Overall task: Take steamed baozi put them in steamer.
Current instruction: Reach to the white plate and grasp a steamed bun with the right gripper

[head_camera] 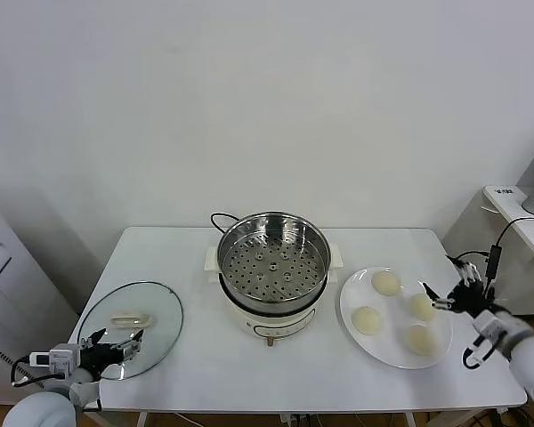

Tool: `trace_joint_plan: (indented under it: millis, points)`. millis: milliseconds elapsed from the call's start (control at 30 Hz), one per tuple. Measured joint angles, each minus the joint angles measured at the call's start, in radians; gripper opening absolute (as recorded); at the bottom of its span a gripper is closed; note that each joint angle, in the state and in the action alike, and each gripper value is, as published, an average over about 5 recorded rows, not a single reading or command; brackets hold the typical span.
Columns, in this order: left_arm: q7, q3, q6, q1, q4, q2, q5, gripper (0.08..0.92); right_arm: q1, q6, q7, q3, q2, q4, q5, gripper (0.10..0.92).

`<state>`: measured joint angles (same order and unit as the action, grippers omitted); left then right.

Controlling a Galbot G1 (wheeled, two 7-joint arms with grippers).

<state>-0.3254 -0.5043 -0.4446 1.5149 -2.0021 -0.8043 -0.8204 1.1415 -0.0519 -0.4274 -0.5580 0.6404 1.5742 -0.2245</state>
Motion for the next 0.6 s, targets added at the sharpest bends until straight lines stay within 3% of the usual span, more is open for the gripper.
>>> trace_joint_plan:
  millis: [600]
  points:
    - [0.008, -0.014, -0.049, -0.005, -0.013, -0.004, 0.006, 0.823, -0.743, -0.096, -0.481, 0.651, -0.053, -0.394, 0.058, 0.823]
